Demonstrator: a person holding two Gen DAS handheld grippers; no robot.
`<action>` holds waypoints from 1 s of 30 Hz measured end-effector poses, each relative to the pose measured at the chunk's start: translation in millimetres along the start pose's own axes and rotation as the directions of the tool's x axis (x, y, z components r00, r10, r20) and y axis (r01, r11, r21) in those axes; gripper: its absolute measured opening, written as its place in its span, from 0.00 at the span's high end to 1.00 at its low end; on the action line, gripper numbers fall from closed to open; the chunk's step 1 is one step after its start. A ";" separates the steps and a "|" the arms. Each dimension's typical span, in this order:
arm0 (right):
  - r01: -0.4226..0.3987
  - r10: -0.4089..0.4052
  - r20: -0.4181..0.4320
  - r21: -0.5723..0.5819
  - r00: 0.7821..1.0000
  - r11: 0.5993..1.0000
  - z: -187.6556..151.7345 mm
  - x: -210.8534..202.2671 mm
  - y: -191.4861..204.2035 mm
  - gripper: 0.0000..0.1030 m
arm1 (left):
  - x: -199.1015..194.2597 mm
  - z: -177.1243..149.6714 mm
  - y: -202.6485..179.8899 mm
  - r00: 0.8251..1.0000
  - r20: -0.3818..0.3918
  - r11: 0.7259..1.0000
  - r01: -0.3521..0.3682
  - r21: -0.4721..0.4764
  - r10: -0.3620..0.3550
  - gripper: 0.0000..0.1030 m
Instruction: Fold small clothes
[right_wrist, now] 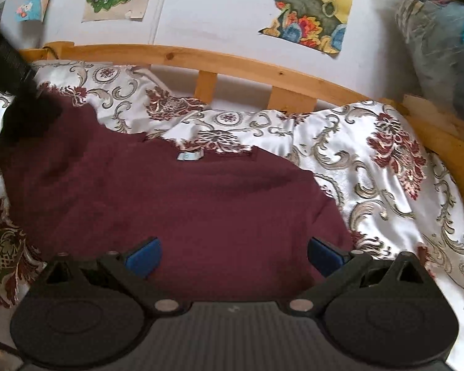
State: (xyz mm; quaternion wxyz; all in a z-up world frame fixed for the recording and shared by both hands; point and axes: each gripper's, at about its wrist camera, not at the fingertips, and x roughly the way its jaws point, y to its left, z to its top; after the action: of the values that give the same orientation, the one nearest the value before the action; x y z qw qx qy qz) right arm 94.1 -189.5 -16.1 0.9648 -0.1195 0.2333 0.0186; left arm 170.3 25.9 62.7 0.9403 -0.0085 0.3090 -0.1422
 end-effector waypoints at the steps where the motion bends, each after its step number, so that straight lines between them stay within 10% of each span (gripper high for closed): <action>1: 0.002 -0.002 0.000 0.006 1.000 1.000 -1.0 -2.1 -4.1 0.00 | -1.1 7.6 -12.2 1.000 0.008 0.999 0.022 0.023 -0.022 0.88; 10: 0.065 -0.064 -0.023 0.055 0.998 0.996 -20.9 -22.3 -41.1 0.00 | 35.4 20.8 -139.4 0.974 -0.066 0.940 0.225 0.255 -0.215 0.88; 18: 0.106 -0.099 -0.064 0.115 0.993 0.988 -42.5 -39.7 -66.2 0.00 | 69.9 -7.0 -172.0 0.946 -0.166 0.923 0.312 0.223 -0.279 0.85; 20: 0.109 -0.101 -0.064 0.150 0.993 0.983 -47.1 -45.0 -71.0 0.00 | 65.7 -3.4 -166.3 0.931 -0.167 0.917 0.352 0.189 -0.323 0.77; 25: 0.130 -0.120 -0.059 0.208 0.991 0.970 -49.6 -49.8 -75.6 0.00 | 45.4 10.9 -146.2 0.883 -0.113 0.882 0.465 0.077 -0.455 0.18; 30: 0.133 -0.122 -0.055 0.289 0.991 0.948 -43.9 -49.3 -84.1 0.00 | 18.4 17.1 -126.3 0.888 -0.014 0.886 0.460 0.059 -0.460 0.01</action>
State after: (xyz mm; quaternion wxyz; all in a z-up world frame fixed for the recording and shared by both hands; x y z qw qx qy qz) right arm 38.3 -280.6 -12.9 0.9666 0.0094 0.2431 -0.0805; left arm 161.3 -101.5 78.9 0.8797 -0.0532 0.2937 -0.3701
